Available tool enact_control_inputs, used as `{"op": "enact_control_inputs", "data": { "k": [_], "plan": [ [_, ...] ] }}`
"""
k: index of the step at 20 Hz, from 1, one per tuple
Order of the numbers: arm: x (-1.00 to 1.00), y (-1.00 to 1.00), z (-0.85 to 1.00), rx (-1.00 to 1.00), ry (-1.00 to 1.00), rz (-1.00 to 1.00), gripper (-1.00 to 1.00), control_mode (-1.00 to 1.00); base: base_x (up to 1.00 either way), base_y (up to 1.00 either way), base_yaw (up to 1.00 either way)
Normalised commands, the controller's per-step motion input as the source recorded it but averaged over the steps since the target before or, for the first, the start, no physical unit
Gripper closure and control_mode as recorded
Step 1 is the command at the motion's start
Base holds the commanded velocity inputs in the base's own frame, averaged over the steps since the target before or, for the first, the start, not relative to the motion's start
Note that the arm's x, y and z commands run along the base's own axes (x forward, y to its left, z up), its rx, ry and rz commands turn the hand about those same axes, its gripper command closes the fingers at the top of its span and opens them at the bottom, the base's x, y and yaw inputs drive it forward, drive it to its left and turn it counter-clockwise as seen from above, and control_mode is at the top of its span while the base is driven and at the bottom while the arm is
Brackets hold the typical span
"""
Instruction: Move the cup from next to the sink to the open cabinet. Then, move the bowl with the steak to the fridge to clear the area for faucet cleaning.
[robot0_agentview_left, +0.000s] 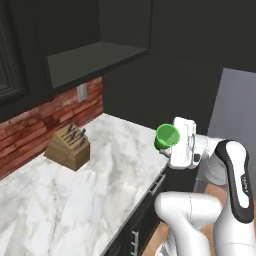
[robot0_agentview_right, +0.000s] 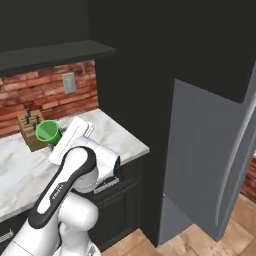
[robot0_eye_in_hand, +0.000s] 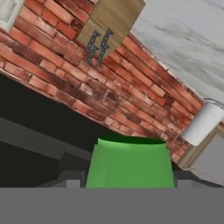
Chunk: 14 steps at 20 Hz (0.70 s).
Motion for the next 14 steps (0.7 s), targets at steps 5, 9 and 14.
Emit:
{"op": "enact_control_inputs", "data": {
  "k": [5, 9, 14],
  "plan": [
    [0.0, 0.0, 0.0, 0.0, 0.0, 0.0, 1.0, 1.0, 0.69, -0.3, 0.25],
    [0.0, 0.0, 0.0, 0.0, 0.0, 0.0, 1.0, 1.0, 0.5, -0.28, 0.22],
    [0.0, 0.0, 0.0, 0.0, 0.0, 0.0, 1.0, 1.0, 0.3, -0.27, 0.34]
  ]
}}
